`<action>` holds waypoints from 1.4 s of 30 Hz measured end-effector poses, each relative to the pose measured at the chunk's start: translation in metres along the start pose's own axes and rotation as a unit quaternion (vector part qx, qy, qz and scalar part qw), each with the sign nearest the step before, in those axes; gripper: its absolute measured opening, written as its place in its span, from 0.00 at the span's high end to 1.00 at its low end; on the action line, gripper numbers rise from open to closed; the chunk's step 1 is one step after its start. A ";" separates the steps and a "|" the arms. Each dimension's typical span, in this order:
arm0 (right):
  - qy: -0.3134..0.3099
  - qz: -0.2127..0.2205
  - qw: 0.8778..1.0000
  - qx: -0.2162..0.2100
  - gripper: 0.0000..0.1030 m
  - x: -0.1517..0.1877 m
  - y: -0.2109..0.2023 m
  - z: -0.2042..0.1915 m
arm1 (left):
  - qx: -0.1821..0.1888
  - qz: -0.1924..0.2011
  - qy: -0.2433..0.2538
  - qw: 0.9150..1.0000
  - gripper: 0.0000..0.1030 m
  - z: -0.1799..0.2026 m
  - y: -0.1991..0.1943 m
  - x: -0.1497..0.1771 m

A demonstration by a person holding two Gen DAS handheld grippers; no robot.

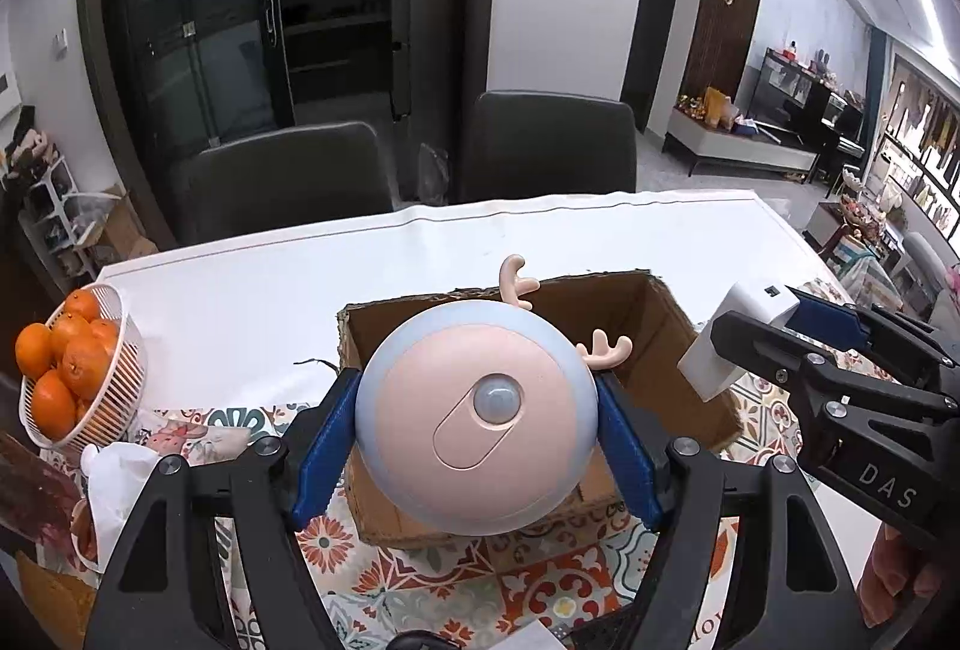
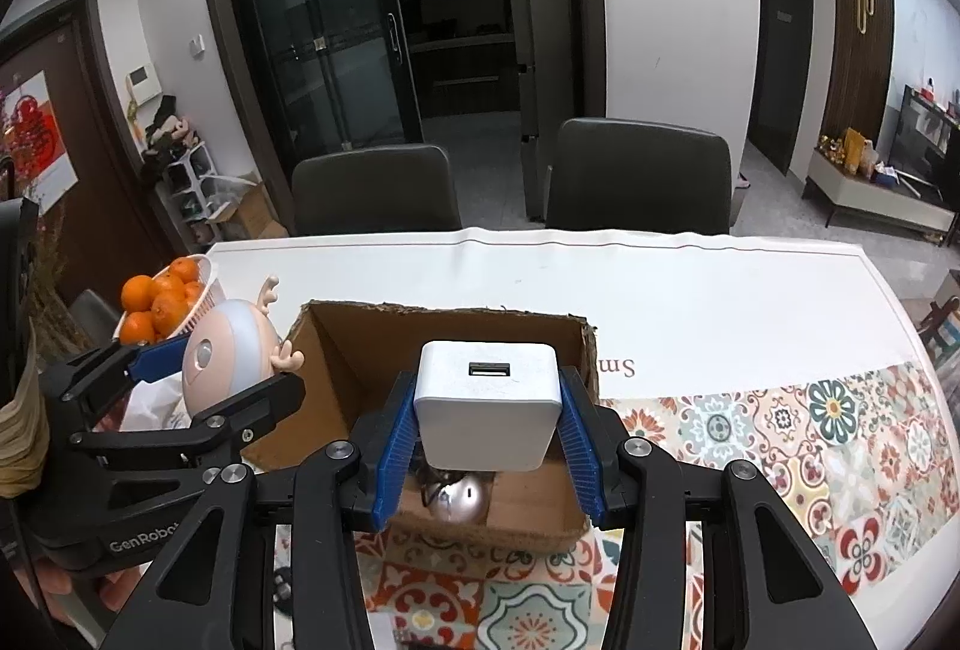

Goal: Organize rigid objects
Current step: 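Lift the lamp and charger and carry them over the box with both tools, then open both tools to drop the lamp and charger into the box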

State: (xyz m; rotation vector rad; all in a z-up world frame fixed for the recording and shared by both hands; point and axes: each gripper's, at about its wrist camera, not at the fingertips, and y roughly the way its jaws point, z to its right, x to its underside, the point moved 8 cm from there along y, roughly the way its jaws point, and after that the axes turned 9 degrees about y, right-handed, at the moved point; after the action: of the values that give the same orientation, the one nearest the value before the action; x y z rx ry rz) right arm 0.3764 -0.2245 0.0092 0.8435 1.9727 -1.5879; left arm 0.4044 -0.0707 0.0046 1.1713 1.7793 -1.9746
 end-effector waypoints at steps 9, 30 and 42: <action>-0.002 -0.028 1.000 0.003 0.55 -0.004 0.032 0.000 | 0.020 -0.044 -0.010 0.999 0.28 -0.006 0.040 0.006; 0.016 -0.088 0.996 0.007 0.54 0.022 0.070 0.019 | 0.013 -0.107 -0.004 0.994 0.21 0.004 0.079 0.035; 0.031 -0.061 0.998 0.010 0.54 0.029 0.037 0.020 | -0.001 -0.064 -0.005 0.998 0.21 0.006 0.033 0.042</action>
State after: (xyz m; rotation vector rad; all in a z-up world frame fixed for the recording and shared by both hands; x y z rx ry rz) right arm 0.3824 -0.2340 -0.0409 0.8027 2.0908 -1.6705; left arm 0.3960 -0.0698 -0.0483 1.0701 1.8947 -2.0443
